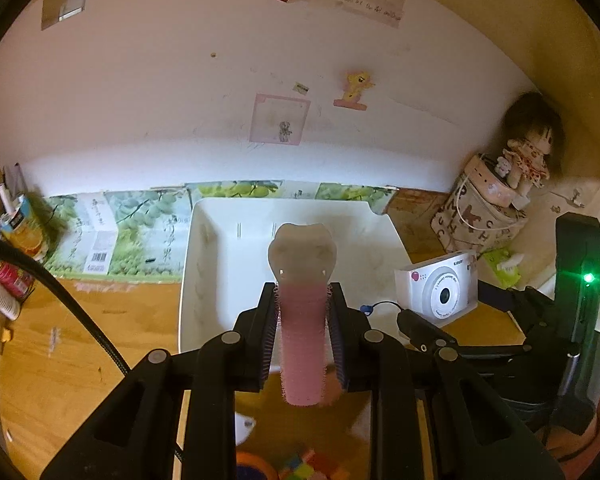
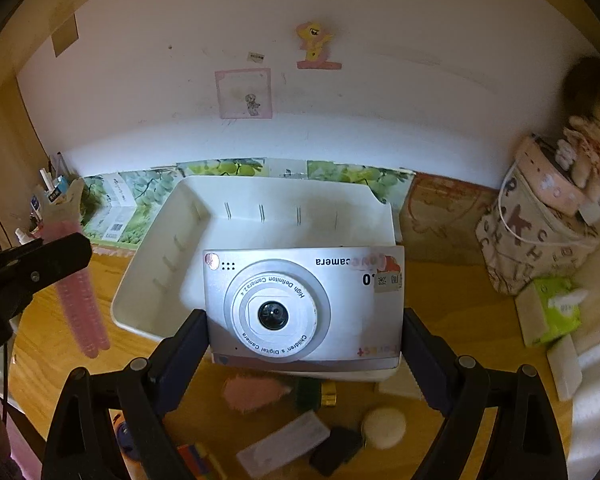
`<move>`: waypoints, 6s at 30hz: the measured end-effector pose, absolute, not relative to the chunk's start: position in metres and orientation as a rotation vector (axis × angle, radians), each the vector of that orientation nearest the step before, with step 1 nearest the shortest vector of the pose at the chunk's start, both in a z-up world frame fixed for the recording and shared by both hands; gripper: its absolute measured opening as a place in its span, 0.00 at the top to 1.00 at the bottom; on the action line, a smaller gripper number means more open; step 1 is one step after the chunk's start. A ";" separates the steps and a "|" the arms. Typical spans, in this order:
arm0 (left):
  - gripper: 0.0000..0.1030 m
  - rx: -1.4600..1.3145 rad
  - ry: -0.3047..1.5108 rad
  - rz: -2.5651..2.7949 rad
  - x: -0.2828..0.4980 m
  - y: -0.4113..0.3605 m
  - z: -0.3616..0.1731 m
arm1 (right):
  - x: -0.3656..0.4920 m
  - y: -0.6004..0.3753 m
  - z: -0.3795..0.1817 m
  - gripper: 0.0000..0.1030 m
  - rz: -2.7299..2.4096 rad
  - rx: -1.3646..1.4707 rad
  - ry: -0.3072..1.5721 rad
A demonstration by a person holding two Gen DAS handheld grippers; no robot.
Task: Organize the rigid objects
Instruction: 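Lift the pink strip and white box and carry both over the white bin, then open the left tool to drop the strip while the right tool releases the white box, then withdraw both tools and move toward the Rubik's cube and orange reel, then grasp the orange reel with the left tool while the right tool grasps the Rubik's cube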
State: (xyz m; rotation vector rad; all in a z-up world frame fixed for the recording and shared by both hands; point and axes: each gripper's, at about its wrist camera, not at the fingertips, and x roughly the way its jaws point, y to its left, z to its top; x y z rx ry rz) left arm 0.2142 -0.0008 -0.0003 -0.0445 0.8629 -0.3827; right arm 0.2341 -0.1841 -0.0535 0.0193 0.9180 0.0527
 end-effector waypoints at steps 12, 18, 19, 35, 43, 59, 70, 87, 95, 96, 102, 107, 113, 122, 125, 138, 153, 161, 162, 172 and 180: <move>0.74 -0.116 0.767 -0.383 0.258 -0.002 -0.034 | 0.279 -0.188 -0.097 0.10 0.094 0.001 0.890; 0.73 -0.125 0.770 -0.373 0.274 -0.005 -0.051 | 0.290 -0.187 -0.112 0.10 0.103 -0.037 0.886; 0.73 -0.127 0.778 -0.370 0.276 -0.006 -0.054 | 0.291 -0.188 -0.114 0.10 0.105 -0.037 0.889; 0.33 -0.132 0.802 -0.308 0.284 0.000 -0.060 | 0.291 -0.184 -0.124 0.10 0.107 -0.048 0.902; 0.30 -0.144 0.762 -0.308 0.271 0.006 -0.043 | 0.283 -0.184 -0.099 0.09 0.105 -0.042 0.832; 0.24 -0.122 0.607 -0.287 0.200 0.032 0.018 | 0.220 -0.174 -0.041 0.09 0.092 -0.051 0.689; 0.20 -0.105 0.545 -0.262 0.143 0.058 0.043 | 0.165 -0.172 -0.026 0.09 0.048 -0.030 0.642; 0.20 -0.040 0.528 -0.206 0.055 0.091 0.038 | 0.090 -0.154 -0.038 0.09 0.046 0.002 0.695; 0.20 0.012 0.578 -0.172 0.032 0.097 0.020 | 0.076 -0.152 -0.055 0.09 0.084 0.138 0.817; 0.20 0.016 0.583 -0.170 0.031 0.098 0.018 | 0.075 -0.152 -0.057 0.09 0.088 0.154 0.830; 0.20 0.019 0.659 -0.152 0.025 0.104 0.000 | 0.072 -0.148 -0.073 0.09 0.129 0.264 0.925; 0.20 0.050 0.725 -0.150 0.023 0.103 -0.014 | 0.073 -0.144 -0.090 0.09 0.162 0.346 1.015; 0.20 0.120 0.767 -0.183 0.025 0.100 -0.029 | 0.083 -0.140 -0.117 0.09 0.189 0.489 1.139; 0.20 0.215 0.869 -0.280 0.049 0.099 -0.055 | 0.104 -0.134 -0.144 0.09 0.151 0.653 1.262; 0.20 0.264 0.905 -0.333 0.059 0.094 -0.063 | 0.109 -0.134 -0.153 0.09 0.124 0.698 1.286; 0.20 0.460 1.035 -0.597 0.090 0.066 -0.101 | 0.135 -0.140 -0.183 0.09 0.023 0.912 1.378; 0.20 0.638 1.185 -0.810 0.112 0.030 -0.147 | 0.143 -0.153 -0.206 0.14 -0.078 0.992 1.464; 0.20 0.700 1.239 -0.857 0.117 0.019 -0.164 | 0.152 -0.150 -0.214 0.22 -0.087 1.008 1.492; 0.20 0.704 1.246 -0.861 0.118 0.018 -0.165 | 0.153 -0.150 -0.214 0.22 -0.091 1.006 1.496; 0.19 0.748 1.287 -0.897 0.130 0.003 -0.177 | 0.160 -0.146 -0.216 0.33 -0.140 0.965 1.535; 0.19 0.750 1.278 -0.927 0.135 0.004 -0.179 | 0.159 -0.146 -0.217 0.34 -0.144 0.966 1.531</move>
